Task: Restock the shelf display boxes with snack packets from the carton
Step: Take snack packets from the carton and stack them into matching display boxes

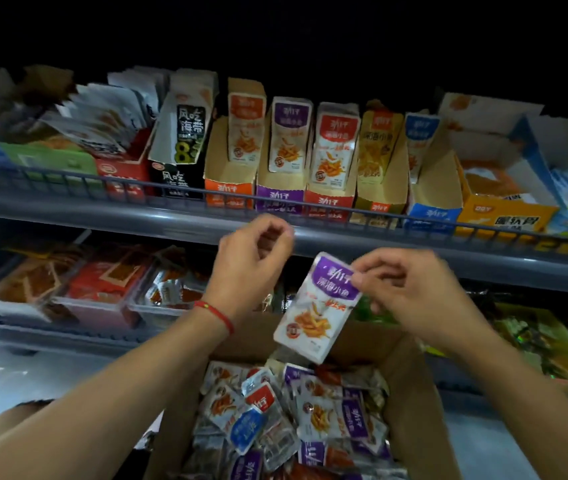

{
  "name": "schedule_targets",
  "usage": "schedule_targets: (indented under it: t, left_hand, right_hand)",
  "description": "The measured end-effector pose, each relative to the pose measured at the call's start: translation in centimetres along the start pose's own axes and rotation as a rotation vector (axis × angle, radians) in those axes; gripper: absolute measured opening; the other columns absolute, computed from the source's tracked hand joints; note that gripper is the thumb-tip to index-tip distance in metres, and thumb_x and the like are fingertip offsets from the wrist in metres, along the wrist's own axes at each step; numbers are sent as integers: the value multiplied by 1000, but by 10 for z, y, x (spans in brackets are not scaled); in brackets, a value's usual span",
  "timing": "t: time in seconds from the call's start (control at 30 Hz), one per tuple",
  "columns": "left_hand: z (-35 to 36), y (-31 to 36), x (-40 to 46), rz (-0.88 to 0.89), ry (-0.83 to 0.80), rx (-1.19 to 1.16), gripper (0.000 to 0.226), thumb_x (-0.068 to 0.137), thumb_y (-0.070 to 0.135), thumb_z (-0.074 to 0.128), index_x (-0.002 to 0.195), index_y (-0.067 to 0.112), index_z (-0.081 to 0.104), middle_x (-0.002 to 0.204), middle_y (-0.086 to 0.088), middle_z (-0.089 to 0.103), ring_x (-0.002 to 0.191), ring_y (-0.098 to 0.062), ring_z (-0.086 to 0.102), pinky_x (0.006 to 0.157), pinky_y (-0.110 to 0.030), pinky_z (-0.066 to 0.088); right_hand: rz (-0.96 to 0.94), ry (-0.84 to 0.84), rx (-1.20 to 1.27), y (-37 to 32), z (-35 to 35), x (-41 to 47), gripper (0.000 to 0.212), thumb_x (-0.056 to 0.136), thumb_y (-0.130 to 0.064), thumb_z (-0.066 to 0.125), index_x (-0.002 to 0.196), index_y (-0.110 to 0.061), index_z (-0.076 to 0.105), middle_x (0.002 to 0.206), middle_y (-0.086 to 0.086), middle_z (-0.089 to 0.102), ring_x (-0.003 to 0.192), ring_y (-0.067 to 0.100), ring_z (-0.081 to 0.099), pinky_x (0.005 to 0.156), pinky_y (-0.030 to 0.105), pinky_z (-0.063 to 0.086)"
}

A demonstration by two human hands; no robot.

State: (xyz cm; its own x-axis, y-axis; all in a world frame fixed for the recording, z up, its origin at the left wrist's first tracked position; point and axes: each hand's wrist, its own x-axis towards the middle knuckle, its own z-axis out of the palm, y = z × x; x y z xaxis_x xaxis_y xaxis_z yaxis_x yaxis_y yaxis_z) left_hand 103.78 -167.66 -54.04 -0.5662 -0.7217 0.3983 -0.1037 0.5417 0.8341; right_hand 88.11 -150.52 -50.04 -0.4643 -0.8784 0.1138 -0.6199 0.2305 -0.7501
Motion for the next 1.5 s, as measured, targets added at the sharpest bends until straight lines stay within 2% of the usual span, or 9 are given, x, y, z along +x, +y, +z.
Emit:
schedule_targets:
  t: [0.1,0.17,0.3,0.47,0.57,0.73,1.07,1.37,1.5]
  left_hand:
    - [-18,-8,20,288,209,385,29,86,2,62,114,10,68,113,-2,66,107,-16,59,94,-34,51]
    - [-22,-12,29,362,189,512,44,81,1,63,124,7,65,129,-8,61,124,-25,53,107,-45,44]
    - [-18,-11,35,343,79,717,63,76,9,67,137,15,55,151,-6,48,146,-28,35,120,-55,24]
    - [-14,-12,40,315,80,766,61,78,12,62,138,19,54,145,-1,53,144,-26,38,121,-56,19]
    - [-12,-11,41,286,37,785,61,79,15,60,140,21,51,144,-1,53,144,-25,37,122,-55,17]
    - [-12,-5,42,263,11,766,63,78,19,67,139,22,51,142,-1,54,142,-25,38,122,-57,17]
    - [-13,-3,42,249,7,746,63,74,16,66,135,22,53,138,-1,57,140,-25,42,120,-58,21]
    - [-14,-1,43,222,-9,739,66,74,16,69,137,23,52,141,-1,55,142,-24,39,121,-58,18]
    - [-14,0,44,217,-25,744,66,76,17,68,139,24,50,144,-1,53,143,-24,37,121,-58,17]
  right_hand:
    - [-65,134,3,-24,-28,21,3,91,-28,72,92,-31,71,81,-11,74,68,6,70,60,26,58]
    - [-181,246,-29,-46,-47,46,3,92,-26,72,92,-30,71,78,-8,73,67,4,69,59,23,58]
    - [-351,477,-151,-90,-62,116,8,94,-29,71,102,-30,71,88,-11,72,76,2,69,72,36,62]
    - [-394,505,-411,-110,-41,184,23,100,-33,61,120,-25,68,109,-12,66,98,3,61,85,28,55]
    - [-399,516,-562,-107,-22,207,25,100,-34,61,122,-26,67,115,-4,72,103,13,66,88,40,58]
    - [-350,479,-705,-95,13,226,25,101,-31,59,124,-26,66,114,0,71,105,20,67,86,40,56]
    - [-192,422,-776,-86,17,247,17,100,-28,60,115,-22,67,106,8,72,97,27,67,83,47,58]
    - [-164,406,-868,-90,13,262,17,100,-22,61,116,-23,65,125,10,57,115,29,55,80,37,47]
    - [-161,416,-874,-92,13,266,18,99,-20,63,116,-21,67,125,11,60,115,30,57,89,44,54]
